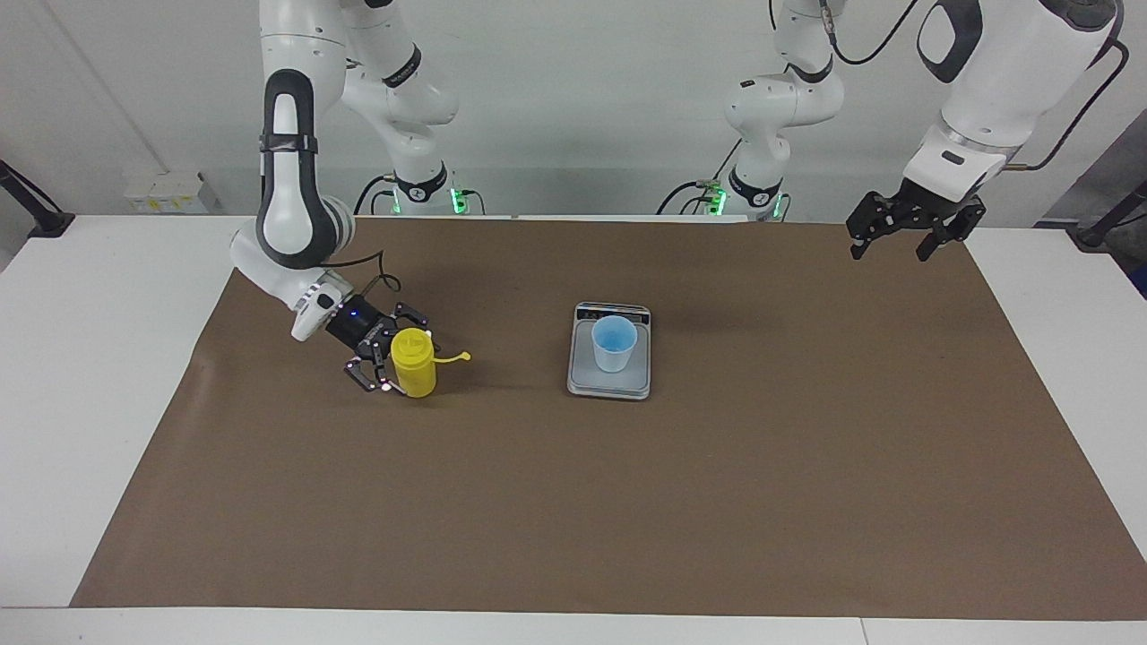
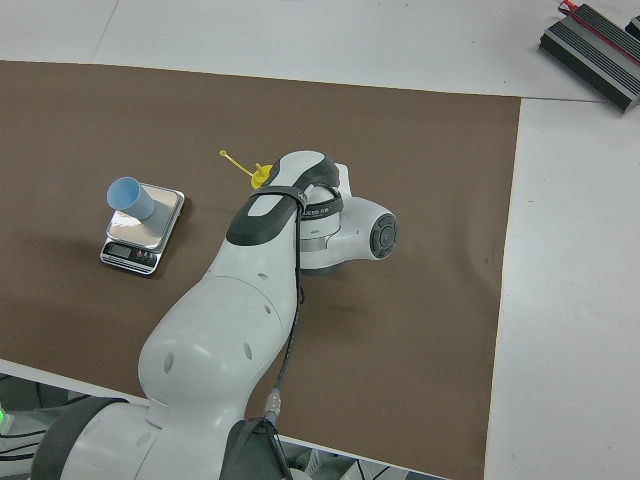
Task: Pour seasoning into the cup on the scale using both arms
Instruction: 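Lay the bottle on the table and open the right gripper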
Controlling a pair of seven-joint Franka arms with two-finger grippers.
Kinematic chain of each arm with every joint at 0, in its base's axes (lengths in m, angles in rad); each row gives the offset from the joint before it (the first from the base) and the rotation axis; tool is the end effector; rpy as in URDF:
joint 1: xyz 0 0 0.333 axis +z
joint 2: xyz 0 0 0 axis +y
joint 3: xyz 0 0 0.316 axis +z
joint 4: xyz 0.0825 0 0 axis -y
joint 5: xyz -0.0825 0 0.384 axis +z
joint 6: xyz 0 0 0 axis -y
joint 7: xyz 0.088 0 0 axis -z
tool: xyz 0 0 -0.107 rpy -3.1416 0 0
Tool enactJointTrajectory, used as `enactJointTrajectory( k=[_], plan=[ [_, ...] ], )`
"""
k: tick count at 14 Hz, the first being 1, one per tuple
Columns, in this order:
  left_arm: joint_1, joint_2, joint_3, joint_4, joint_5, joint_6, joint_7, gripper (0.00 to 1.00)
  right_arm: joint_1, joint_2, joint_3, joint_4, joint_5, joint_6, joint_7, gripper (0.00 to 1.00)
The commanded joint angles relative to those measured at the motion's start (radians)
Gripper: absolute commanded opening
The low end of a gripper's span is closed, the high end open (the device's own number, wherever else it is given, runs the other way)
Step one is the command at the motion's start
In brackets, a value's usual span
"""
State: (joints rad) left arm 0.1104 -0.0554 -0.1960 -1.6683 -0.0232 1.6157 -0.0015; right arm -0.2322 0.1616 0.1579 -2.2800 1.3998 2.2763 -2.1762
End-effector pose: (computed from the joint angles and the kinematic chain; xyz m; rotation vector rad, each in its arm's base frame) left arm 0.5382 -0.0514 0.6120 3.1264 -0.1295 0.0019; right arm 0.5279 -0.0151 0.2857 -2.0886 -1.1629 -1.0553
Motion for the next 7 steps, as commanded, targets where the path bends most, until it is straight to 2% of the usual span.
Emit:
enactJointTrajectory(
  k=[1,7],
  plan=[
    [0.011,-0.017,-0.002,-0.011,-0.011,-0.005,0.014,1.00,-0.024,-0.053,0.005,-0.053,0.013,-0.004,-0.042,1.00],
    [0.011,-0.017,-0.002,-0.011,-0.011,-0.005,0.014,1.00,-0.087,-0.094,0.002,-0.035,-0.306,-0.006,-0.031,1.00]
  ],
)
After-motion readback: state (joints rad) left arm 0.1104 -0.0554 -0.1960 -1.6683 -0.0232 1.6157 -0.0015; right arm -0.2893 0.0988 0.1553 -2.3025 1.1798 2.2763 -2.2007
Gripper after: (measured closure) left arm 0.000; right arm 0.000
